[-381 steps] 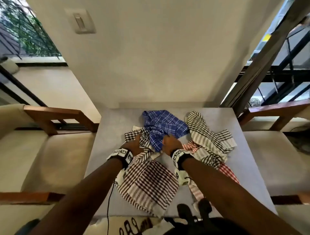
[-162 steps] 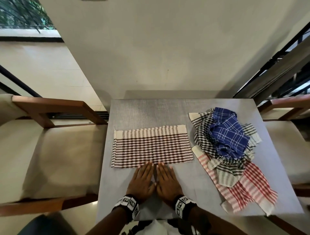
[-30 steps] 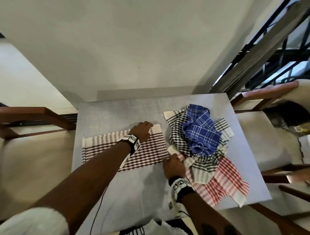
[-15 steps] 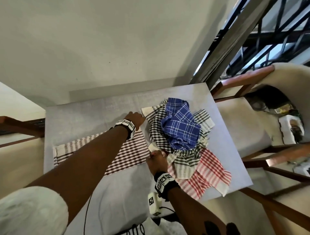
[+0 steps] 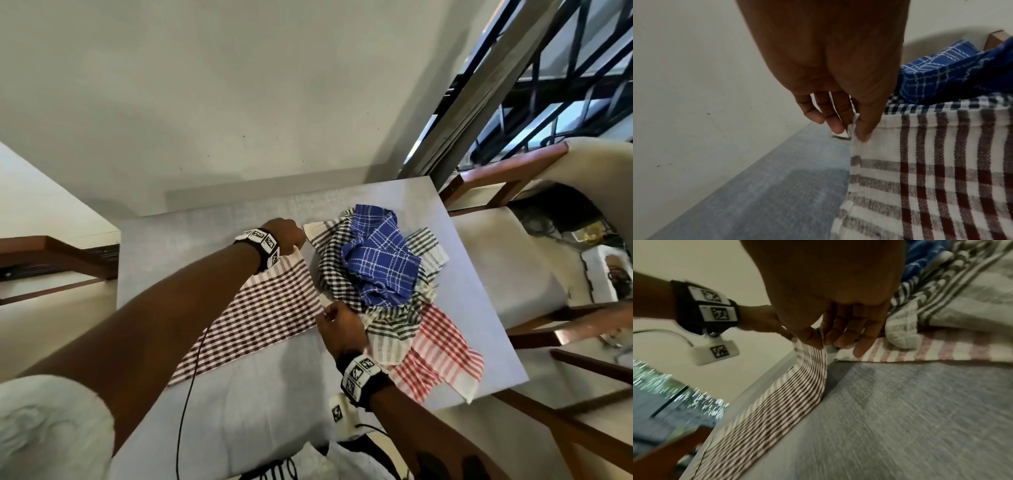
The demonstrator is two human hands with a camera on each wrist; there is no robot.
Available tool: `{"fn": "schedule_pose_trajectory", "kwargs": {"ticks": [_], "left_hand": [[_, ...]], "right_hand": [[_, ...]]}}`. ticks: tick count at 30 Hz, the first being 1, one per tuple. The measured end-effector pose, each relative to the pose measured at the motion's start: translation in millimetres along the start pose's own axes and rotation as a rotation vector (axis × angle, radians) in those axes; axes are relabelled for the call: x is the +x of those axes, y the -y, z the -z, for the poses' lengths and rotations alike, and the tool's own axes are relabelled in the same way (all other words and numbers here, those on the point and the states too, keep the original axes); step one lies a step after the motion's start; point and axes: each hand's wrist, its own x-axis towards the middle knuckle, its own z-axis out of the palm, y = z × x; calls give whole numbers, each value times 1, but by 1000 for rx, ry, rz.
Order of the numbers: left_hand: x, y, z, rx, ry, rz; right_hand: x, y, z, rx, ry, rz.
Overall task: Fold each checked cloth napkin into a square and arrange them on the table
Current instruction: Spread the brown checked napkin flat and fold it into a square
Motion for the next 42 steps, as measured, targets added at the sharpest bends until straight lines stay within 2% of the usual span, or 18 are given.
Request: {"fn": "schedule_pose_trajectory", "kwargs": {"ticks": [4, 10, 16, 20, 28, 38, 40, 42], "left_hand": [[-40, 22, -11, -73, -61, 1], [-121, 59, -47, -214, -161, 118], [-199, 89, -90, -219, -234, 266], [-239, 102, -118, -250, -237, 331], [-266, 100, -181, -289, -227, 432], [-268, 86, -217, -307, -309, 631], [-271, 85, -223, -330, -314, 660], [-275, 84, -228, -335, -307, 691]], "right_hand": [[-26, 16, -14, 4, -36, 162], [-76, 65, -60, 36, 2, 392], [-113, 104, -109, 0, 88, 505], [-131, 120, -135, -40, 128, 546], [-142, 122, -178, -172, 145, 556], [-145, 127, -214, -258, 135, 611], [-143, 129, -216, -244, 174, 616], [-139, 129, -217, -218, 299, 611]]}}
